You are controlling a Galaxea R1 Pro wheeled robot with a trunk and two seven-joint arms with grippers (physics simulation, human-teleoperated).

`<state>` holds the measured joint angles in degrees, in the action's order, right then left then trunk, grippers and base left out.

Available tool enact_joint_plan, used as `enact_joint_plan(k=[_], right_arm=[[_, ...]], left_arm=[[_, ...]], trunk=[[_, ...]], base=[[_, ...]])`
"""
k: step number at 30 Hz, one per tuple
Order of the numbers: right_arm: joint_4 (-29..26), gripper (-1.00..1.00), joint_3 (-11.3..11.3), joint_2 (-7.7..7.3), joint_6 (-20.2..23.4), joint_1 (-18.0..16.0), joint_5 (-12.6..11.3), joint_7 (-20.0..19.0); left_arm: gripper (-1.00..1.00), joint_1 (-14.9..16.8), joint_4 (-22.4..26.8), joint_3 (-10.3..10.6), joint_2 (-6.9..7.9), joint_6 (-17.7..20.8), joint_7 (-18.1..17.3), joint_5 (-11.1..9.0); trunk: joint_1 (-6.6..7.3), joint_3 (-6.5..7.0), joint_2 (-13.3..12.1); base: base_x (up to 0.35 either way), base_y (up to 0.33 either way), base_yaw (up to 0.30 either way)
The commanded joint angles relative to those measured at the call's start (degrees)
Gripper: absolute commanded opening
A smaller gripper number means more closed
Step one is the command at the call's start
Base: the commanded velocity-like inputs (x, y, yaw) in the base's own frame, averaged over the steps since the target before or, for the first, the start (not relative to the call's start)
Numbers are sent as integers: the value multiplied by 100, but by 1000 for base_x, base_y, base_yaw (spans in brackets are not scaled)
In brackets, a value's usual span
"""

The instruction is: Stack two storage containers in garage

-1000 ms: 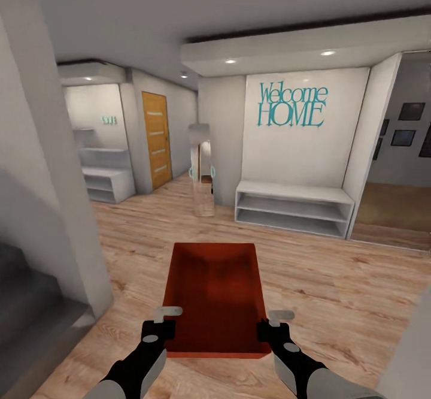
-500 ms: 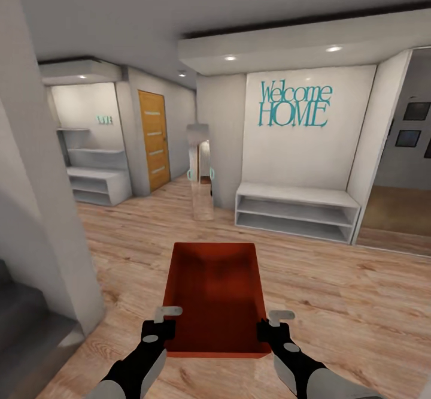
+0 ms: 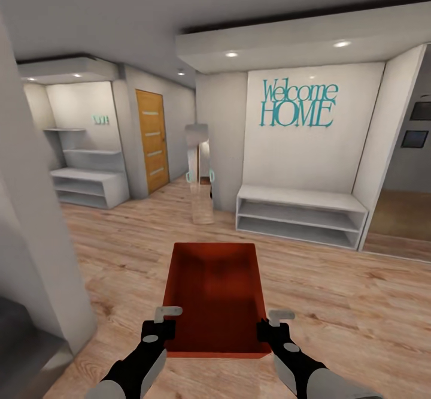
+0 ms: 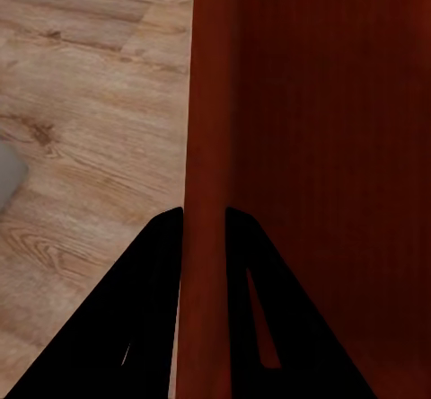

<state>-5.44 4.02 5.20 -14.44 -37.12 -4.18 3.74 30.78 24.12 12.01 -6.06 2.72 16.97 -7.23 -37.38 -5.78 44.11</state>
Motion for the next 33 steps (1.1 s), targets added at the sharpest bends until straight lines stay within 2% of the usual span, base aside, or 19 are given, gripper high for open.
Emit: enact_joint_plan(k=[1,33], right_arm=[[-19,-100,-103,-1,-25,-6,-22,-2],[-19,-100,-103,-1,-33,-6,-17,-5]], left_arm=[[-100,7,5,-6,8,35,69,-376],[-100,7,16,-8,17,29,69,-383]], trunk=[[-4,-9,6],[-4,-9,6]], base=[[319,0,0],[319,0,0]])
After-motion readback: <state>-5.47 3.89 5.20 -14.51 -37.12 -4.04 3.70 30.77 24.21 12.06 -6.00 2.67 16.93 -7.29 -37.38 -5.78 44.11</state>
